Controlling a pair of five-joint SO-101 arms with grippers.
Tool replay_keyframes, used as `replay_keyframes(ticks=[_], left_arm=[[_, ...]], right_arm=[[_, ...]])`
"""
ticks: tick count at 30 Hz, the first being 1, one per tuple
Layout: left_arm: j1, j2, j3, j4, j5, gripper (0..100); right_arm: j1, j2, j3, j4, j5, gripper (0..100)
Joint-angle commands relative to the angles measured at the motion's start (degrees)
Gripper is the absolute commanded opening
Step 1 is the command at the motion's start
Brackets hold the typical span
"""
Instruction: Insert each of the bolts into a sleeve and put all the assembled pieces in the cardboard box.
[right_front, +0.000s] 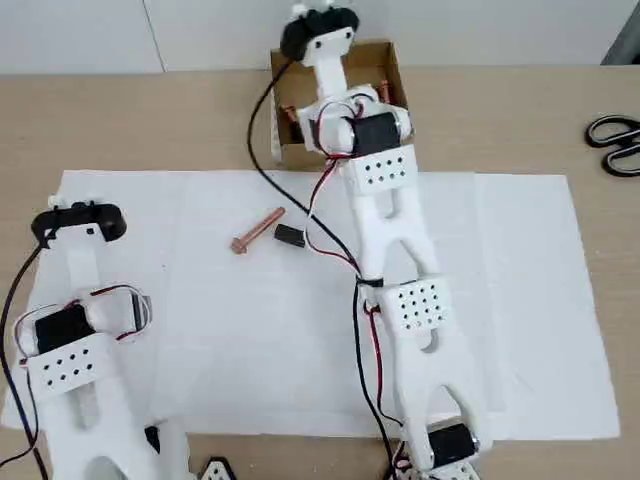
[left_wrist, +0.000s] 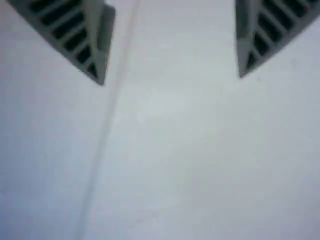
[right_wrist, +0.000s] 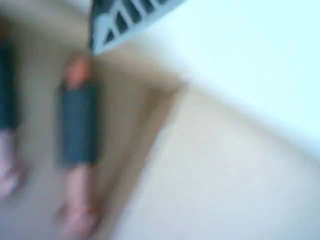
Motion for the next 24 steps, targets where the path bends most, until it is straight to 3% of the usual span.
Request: replay_keyframes(ticks=[1,13,19,24], left_arm=[[0.0,-1.3,-0.2,-0.2,1.8,16],[0.0,-1.1,-0.2,-0.3,1.8,16],[0.0,-1.1,-0.2,-0.3,1.9,16],[0.0,-1.0,-0.2,-0.3,1.9,16]], right_arm=[[-2.7,-5.9,-2.9,9.6,0.5,14.7],[-7.1,-6.3,-2.0,11.4,-2.5,14.7],[-7.0,-8.5,12.0,11.7,-2.6,14.7],[-6.5,-20.8,27.7,11.6,-2.6,14.7]])
